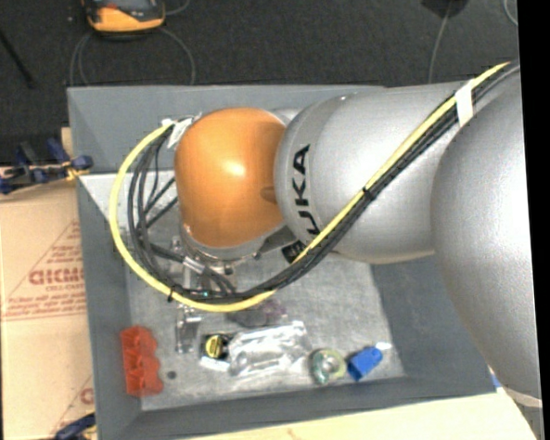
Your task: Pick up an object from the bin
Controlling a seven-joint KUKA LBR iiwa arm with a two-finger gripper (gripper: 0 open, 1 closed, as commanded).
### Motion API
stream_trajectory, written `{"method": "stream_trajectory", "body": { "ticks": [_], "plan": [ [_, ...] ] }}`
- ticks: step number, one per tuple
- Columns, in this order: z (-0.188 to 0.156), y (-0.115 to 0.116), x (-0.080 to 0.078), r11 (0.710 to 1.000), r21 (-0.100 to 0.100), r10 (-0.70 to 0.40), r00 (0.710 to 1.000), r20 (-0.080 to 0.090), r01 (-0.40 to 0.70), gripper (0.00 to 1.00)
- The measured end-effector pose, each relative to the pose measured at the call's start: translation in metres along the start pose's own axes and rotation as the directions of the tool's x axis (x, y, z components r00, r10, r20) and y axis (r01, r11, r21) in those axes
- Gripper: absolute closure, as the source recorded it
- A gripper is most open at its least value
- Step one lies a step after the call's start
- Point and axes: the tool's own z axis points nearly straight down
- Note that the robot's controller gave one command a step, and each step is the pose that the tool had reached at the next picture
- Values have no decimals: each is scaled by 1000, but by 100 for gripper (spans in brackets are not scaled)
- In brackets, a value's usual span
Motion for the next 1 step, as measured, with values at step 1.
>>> {"method": "stream_trajectory", "body": {
  "ticks": [1],
  "plan": [
    [57, -54, 4, 995, 4, -95, 995, 1, 95, 0]
  ]
}}
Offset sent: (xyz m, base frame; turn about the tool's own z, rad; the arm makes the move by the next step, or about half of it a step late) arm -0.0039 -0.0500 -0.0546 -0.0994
